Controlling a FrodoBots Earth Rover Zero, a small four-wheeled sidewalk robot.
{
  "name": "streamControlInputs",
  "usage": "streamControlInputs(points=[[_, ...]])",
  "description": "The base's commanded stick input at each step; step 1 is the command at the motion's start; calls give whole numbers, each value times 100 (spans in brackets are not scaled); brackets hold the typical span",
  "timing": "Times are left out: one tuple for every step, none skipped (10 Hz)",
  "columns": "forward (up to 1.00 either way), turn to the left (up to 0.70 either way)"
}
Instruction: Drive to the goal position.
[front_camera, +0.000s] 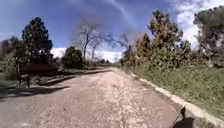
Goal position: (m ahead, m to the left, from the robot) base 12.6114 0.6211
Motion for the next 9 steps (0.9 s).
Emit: streamControlInputs(points=[[100,0],[100,0],[100,0],[100,0],[100,0],[100,0],[100,0],[100,0],[100,0]])
